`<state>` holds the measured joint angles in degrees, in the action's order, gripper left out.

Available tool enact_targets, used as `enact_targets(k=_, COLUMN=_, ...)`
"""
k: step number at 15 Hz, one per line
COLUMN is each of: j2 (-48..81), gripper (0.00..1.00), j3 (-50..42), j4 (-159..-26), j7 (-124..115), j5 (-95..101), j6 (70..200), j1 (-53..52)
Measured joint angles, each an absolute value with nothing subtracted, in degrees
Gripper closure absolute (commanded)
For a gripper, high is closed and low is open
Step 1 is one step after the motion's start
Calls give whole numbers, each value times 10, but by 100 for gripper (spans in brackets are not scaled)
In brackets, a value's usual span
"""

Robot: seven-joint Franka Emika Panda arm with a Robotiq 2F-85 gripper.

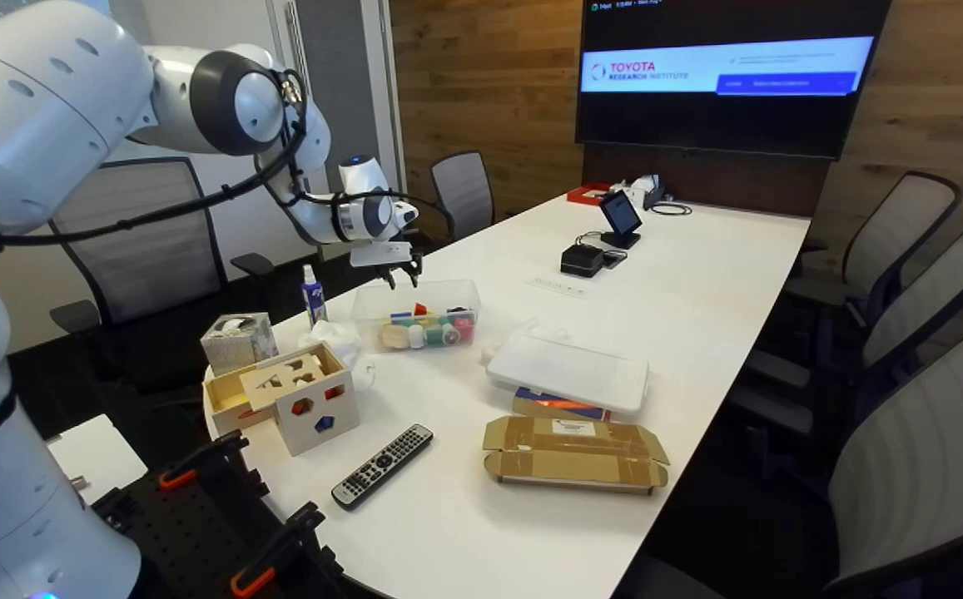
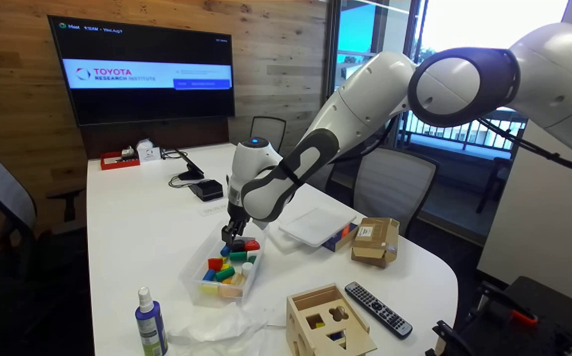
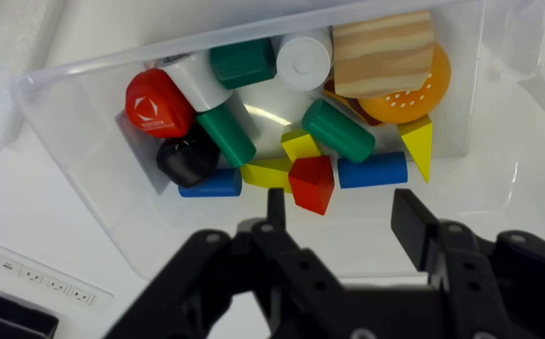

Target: Remove the brown object from the box on the left and put it in the clear container.

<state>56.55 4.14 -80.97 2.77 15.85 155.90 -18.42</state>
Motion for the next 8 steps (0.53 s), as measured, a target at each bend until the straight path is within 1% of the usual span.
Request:
enact_targets(k=1, j2=564, gripper=1, j3=41, j4=-806, j7=28, j5=155, j6=1553, j1=-183)
enact_targets(k=2, j2=560, gripper=0, j3=40, j4=-805, j7=28, j5=152, j6=1547, j1=-182)
enact_targets(k=5, j2=534, gripper=0, j3=34, j4=-817, j7=25, j5=151, j6=1528, j1=-178)
enact_targets(k=8, j2=480, gripper=0, j3=35, j4=-857, j7=24, j5=150, j6=1487, j1=-169)
